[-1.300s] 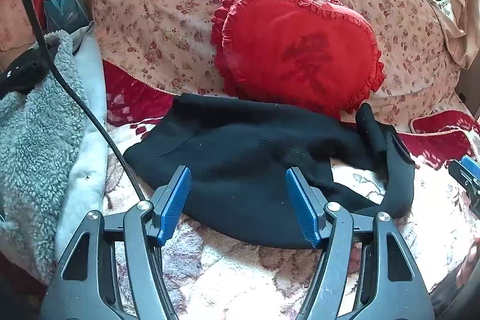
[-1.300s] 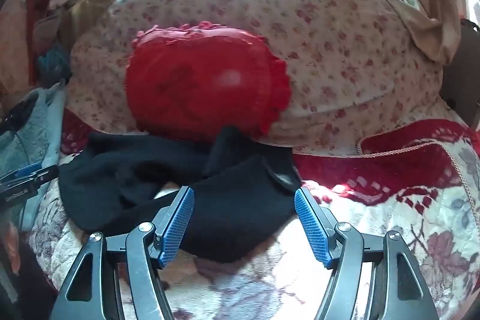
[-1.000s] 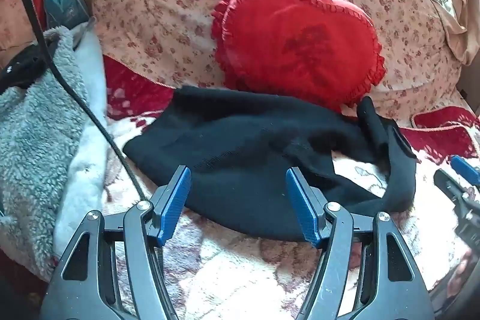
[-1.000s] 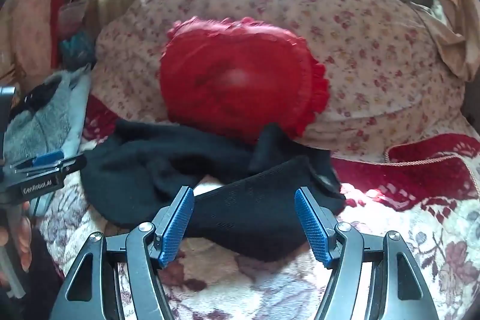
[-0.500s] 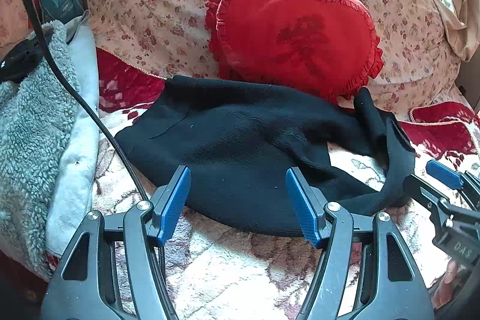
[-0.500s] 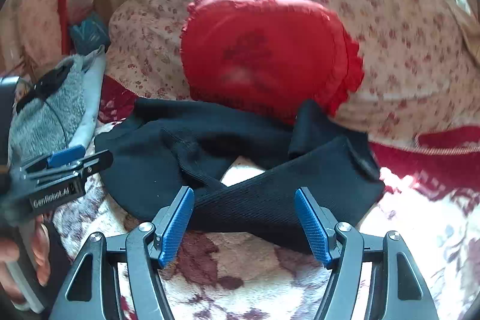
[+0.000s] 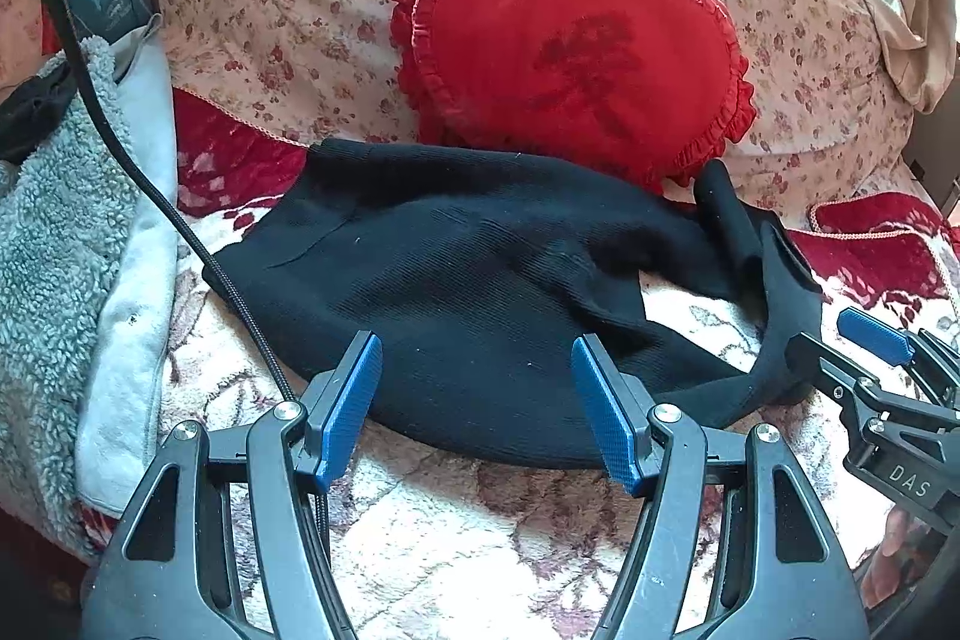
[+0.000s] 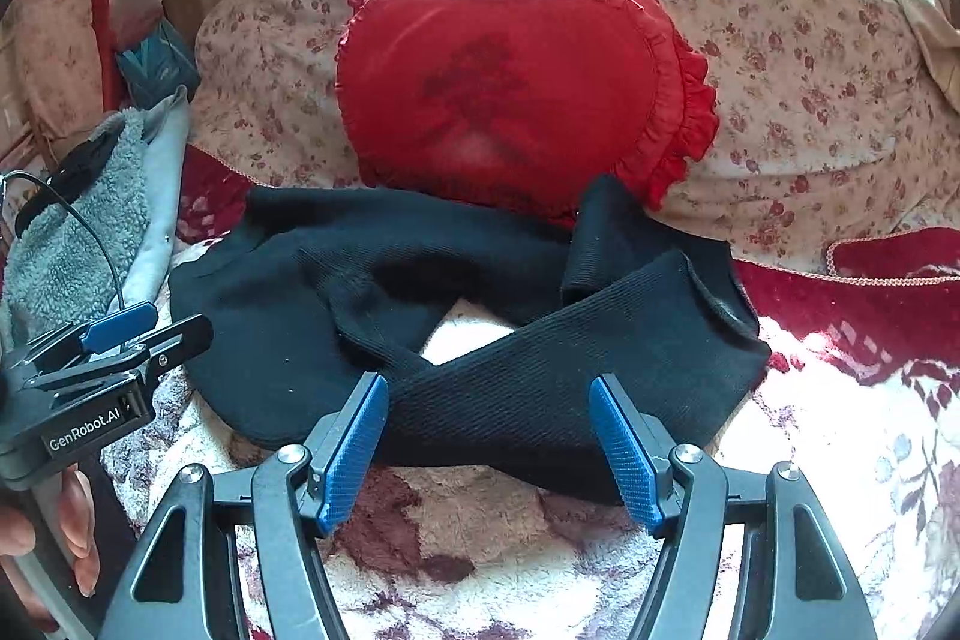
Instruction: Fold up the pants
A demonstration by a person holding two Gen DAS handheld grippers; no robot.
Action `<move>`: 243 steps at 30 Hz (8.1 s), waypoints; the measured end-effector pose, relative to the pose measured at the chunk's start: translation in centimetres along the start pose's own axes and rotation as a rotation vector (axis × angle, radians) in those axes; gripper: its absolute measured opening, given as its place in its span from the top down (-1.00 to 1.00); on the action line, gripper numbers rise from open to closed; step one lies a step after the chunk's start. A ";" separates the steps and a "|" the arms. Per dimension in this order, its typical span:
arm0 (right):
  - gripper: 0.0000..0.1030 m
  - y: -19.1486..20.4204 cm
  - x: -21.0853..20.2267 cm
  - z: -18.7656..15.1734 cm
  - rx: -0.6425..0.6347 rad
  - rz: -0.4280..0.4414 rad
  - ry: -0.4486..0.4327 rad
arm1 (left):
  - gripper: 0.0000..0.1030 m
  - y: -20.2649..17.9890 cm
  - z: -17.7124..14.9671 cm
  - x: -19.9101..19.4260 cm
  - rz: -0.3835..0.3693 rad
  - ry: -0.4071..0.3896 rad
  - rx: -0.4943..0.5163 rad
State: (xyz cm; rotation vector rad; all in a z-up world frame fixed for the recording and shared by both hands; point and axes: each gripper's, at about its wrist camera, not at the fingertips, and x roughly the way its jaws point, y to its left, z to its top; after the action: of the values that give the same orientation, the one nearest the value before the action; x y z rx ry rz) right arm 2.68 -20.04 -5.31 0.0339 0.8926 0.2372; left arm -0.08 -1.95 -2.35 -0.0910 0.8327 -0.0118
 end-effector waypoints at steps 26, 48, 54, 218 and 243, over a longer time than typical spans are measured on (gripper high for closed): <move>-0.31 -0.2 1.4 1.0 0.034 0.025 0.014 | -0.28 0.1 -0.1 1.8 -0.006 0.043 -0.023; -0.31 -4.7 3.1 3.5 0.190 0.072 0.068 | -0.28 -2.2 -0.1 3.2 -0.061 0.091 0.015; -0.31 -2.9 2.6 2.7 0.145 0.072 0.077 | -0.28 2.9 0.5 2.6 -0.053 0.092 -0.135; 0.11 1.3 23.7 15.1 -0.294 0.353 0.407 | -0.63 10.4 7.7 15.8 0.025 0.270 -0.150; 0.83 2.9 14.5 12.8 -0.281 0.318 0.178 | -0.63 10.6 7.3 10.5 0.016 0.218 -0.209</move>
State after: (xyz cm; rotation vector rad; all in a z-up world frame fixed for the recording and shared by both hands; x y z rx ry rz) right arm 20.81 -13.13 -8.03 -0.1084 1.0223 0.6686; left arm 12.12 8.70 -6.10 -0.2844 1.0509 0.0818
